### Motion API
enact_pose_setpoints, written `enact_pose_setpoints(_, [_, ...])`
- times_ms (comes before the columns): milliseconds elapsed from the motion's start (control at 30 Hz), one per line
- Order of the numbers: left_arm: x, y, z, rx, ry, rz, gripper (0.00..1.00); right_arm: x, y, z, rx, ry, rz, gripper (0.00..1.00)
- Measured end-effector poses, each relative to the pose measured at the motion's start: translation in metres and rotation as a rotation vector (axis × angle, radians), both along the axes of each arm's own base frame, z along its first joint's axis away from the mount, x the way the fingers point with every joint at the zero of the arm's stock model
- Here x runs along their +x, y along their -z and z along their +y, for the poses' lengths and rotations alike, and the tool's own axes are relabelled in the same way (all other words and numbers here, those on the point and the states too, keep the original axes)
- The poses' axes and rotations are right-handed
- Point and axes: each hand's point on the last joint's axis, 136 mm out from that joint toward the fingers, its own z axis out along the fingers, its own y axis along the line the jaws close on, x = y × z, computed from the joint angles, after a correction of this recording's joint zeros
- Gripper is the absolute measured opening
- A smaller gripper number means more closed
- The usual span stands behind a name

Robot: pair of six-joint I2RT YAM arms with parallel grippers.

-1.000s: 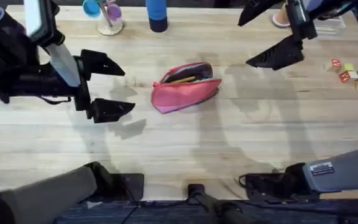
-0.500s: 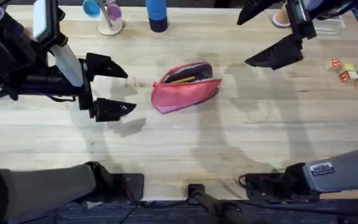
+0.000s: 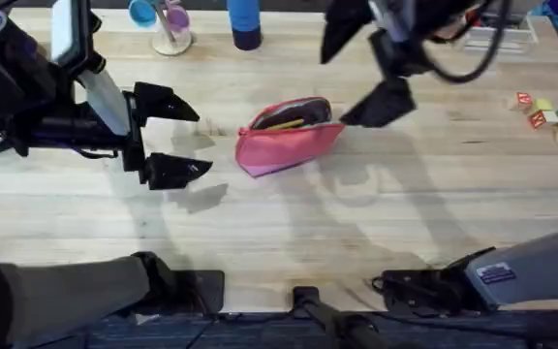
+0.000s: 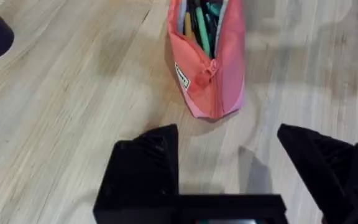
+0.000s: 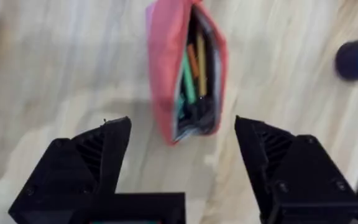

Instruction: Unzip the bag, pick up the pens from the table one at a time and place them inside, then zip the bag closed.

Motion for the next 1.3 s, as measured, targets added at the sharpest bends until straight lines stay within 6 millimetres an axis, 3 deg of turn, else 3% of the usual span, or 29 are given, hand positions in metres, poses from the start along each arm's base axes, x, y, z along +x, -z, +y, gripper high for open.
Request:
enact_pose_setpoints(167, [0.0, 0.0, 0.0, 0.0, 0.0, 0.0, 0.995, 0.017, -0.007, 0.03, 0.03, 0.062, -0.076, 0.996])
enact_pose_setpoints(367, [0.0, 0.0, 0.0, 0.0, 0.0, 0.0, 0.995, 0.022, -0.014, 0.052, 0.085, 0.213, -0.035, 0.996])
enact_pose_setpoints(533, [0.0, 0.0, 0.0, 0.0, 0.0, 0.0, 0.995, 0.007, -0.015, 0.073, 0.1, 0.267, 0.039, 0.996])
enact_pose_setpoints(833, [0.0, 0.0, 0.0, 0.0, 0.0, 0.0, 0.995, -0.032, -0.015, 0.111, 0.103, 0.21, 0.094, 0.996])
enact_pose_setpoints(1000, [0.0, 0.0, 0.0, 0.0, 0.0, 0.0, 0.995, -0.033, -0.019, 0.122, 0.134, 0.275, 0.13, 0.996])
enact_pose_setpoints(1300, [0.0, 0.0, 0.0, 0.0, 0.0, 0.0, 0.995, -0.032, -0.016, 0.125, 0.139, 0.456, 0.256, 0.996])
